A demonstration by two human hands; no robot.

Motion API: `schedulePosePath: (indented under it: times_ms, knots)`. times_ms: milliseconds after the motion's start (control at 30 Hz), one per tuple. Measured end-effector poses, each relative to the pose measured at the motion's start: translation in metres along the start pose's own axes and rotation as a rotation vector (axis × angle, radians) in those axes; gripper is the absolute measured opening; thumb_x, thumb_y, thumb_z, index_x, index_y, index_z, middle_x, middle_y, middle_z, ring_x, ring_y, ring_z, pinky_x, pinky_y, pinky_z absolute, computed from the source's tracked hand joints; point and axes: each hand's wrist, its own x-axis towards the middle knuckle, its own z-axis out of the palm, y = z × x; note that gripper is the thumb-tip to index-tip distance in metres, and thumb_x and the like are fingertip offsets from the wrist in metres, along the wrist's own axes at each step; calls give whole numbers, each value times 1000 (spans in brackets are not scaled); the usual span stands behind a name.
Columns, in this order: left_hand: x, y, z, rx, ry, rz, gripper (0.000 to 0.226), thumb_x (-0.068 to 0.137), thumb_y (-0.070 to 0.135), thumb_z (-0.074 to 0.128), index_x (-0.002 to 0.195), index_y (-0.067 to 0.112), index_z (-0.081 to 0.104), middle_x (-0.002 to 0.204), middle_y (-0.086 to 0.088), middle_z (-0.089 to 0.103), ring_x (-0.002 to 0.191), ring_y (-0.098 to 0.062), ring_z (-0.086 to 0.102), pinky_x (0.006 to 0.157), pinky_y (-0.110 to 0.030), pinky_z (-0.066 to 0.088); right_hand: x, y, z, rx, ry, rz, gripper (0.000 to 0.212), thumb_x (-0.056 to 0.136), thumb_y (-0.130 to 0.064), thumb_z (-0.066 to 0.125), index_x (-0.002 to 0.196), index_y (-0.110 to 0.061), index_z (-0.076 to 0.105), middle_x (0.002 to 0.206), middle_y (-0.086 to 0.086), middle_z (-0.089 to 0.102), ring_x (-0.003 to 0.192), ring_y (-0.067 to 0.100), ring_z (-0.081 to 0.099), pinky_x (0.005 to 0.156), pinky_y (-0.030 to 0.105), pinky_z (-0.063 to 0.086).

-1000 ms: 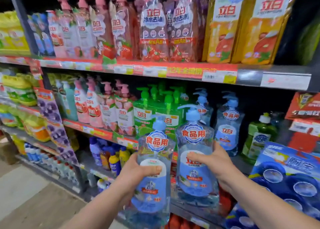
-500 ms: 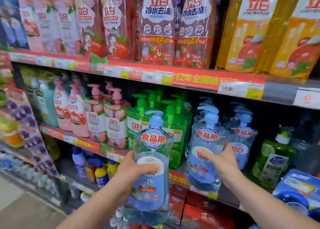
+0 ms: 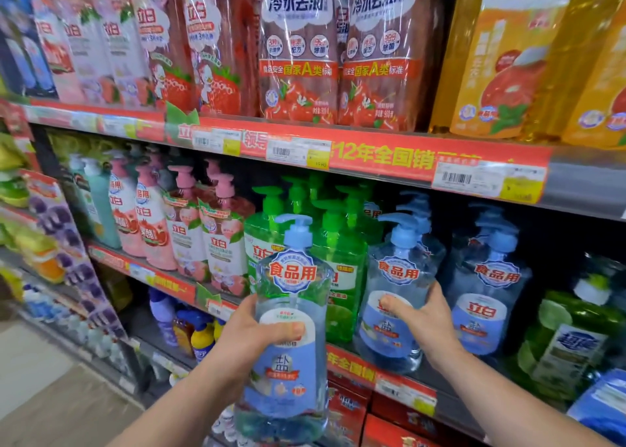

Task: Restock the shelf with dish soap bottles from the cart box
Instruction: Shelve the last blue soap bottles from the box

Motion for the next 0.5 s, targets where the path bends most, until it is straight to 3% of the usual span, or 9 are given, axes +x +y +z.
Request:
schedulePosePath:
  times_ms: [100,200,333,500]
  knots:
    - [1,0,0,13,6,-20,87,39,17,86,118,8,51,85,-13,74,69,-28,71,55,-35,54,2,2,-2,0,-11,-8,59,67,-15,83,114,-22,48,93,-19,57,81,-5,55,68,20,43]
    - [3,-2,2,21,19,-28,107,35,21,87,131,6,42,109,-21,67,78,-32,70,59,-38,55,5,2,-3,-5,-21,-10,55,67,-13,83,108,-25,48,91,-22,58,79,-10,54,59,7,40]
    - [2,-4,6,31,4,-23,99,23,26,87,115,9,53,87,-11,74,72,-26,72,57,-33,55,10,5,-1,-23,-24,4,55,67,-10,82,105,-25,45,89,-19,57,79,-8,53,61,10,40]
    - [2,-7,10,6,-8,-47,86,27,23,87,106,11,55,70,-2,74,65,-20,71,52,-30,53,9,9,-6,-54,-77,35,65,66,-16,84,117,-23,44,104,-6,58,93,15,57,81,30,44]
